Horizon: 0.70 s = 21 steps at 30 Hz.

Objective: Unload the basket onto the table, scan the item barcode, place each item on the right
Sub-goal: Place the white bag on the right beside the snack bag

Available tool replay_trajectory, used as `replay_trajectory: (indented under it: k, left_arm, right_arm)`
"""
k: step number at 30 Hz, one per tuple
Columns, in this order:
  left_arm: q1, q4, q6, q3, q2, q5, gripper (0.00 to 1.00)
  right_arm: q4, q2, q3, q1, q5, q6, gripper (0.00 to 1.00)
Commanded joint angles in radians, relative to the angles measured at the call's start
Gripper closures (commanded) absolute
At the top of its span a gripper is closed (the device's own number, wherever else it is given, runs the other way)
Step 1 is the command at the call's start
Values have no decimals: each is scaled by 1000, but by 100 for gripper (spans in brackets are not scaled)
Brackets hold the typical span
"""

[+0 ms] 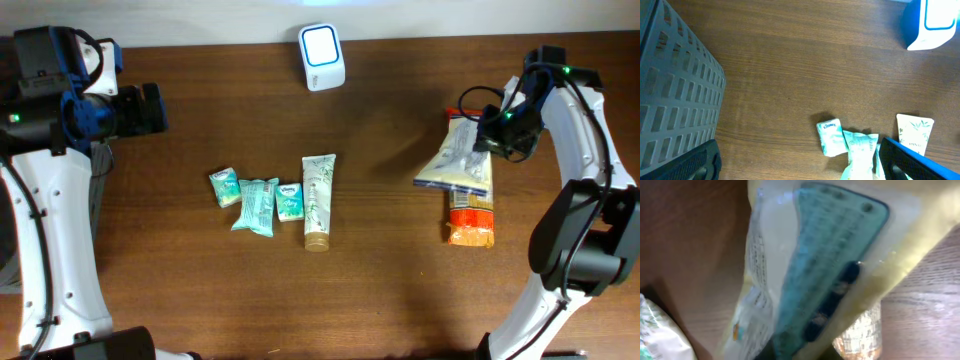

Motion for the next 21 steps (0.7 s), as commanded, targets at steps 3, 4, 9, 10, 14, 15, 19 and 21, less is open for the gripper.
replay_trajectory:
  k: [3, 4, 9, 10, 14, 15, 19, 21]
  left_arm:
    - [6, 1, -3, 7, -5, 7, 1]
    - [6, 1, -3, 7, -5, 7, 1]
    - [6, 1, -2, 7, -5, 7, 1]
    - [6, 1, -3, 7, -5, 7, 1]
    - [6, 1, -2, 7, -5, 7, 1]
    - [6, 1, -3, 7, -5, 7, 1]
    - [6, 1, -3, 7, -5, 7, 1]
    - [6, 1, -3, 7, -5, 7, 1]
  right_arm:
    - [-33, -3, 48, -4, -11, -37, 42]
    - [-43, -3, 70, -5, -11, -37, 39]
    - [-125, -3, 233, 7, -13, -64, 37]
    - [-141, -3, 269, 20, -22, -64, 37]
    - [-145, 2, 296, 124, -71, -63, 38]
    - [-139, 6, 293, 159, -71, -63, 38]
    - [-48, 46, 253, 307, -31, 33, 46]
    - [-5, 81, 233, 374, -26, 68, 56]
